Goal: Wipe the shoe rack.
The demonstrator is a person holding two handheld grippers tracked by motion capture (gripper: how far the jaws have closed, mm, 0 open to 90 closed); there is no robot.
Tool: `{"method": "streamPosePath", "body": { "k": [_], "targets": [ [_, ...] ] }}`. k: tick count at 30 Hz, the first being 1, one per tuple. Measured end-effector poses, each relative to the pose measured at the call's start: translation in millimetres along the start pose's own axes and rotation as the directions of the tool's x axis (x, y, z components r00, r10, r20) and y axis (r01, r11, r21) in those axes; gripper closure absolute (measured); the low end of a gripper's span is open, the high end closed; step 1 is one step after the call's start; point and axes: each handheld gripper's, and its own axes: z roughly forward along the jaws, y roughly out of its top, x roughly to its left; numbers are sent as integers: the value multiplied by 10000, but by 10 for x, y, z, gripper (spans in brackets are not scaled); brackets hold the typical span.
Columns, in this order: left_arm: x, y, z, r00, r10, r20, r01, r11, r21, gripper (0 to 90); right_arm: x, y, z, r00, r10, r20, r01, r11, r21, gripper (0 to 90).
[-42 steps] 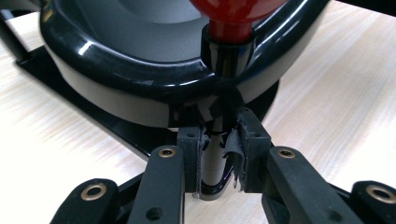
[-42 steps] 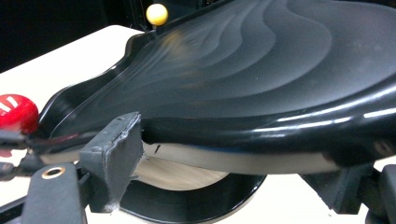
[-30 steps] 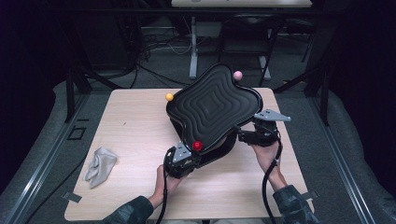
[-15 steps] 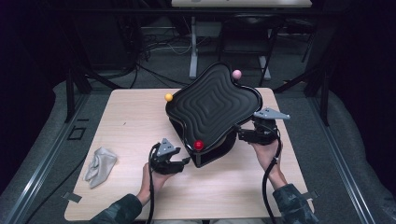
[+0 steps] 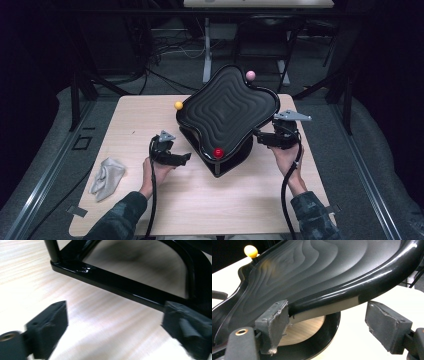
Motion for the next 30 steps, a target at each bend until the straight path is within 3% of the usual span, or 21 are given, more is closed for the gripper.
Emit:
{"method": "streamPosePath", "body": {
  "k": [4, 10, 14, 19, 25, 27, 29, 30],
  "targets": [
    [118, 90, 52, 9997, -82, -227, 74, 9993, -363, 19, -43, 35, 43, 9998, 63, 196, -65, 9999, 85, 175],
    [230, 174, 132, 9977, 174, -659, -225, 9968, -766, 121, -129, 72, 119, 9990, 177, 415, -188, 9995, 265, 174],
    [305, 230, 211, 9923, 546, -1113, -634, 9950, -766, 163, -164, 114, 171, 9992, 92, 398, -109, 9990, 428, 169],
    [417, 280, 364, 9864, 720, -1478, -799, 9956, -486, 316, -195, 160, 240, 9985, 176, 520, -203, 9984, 526, 171],
    [511, 343, 477, 9823, 604, -1775, -726, 9954, -630, 434, -201, 159, 247, 9986, 283, 450, -307, 9980, 545, 179],
    [515, 358, 494, 9732, 905, -2114, -1085, 9912, -755, 509, -189, 151, 245, 9987, 251, 434, -275, 9981, 555, 186],
    [529, 375, 518, 9693, 1035, -2230, -1231, 9895, -754, 560, -167, 138, 243, 9983, 244, 531, -268, 9986, 447, 189],
    [540, 381, 528, 9715, 1012, -2142, -1214, 9891, -835, 600, -161, 135, 235, 9988, 244, 422, -264, 9985, 485, 190]
  ]
}}
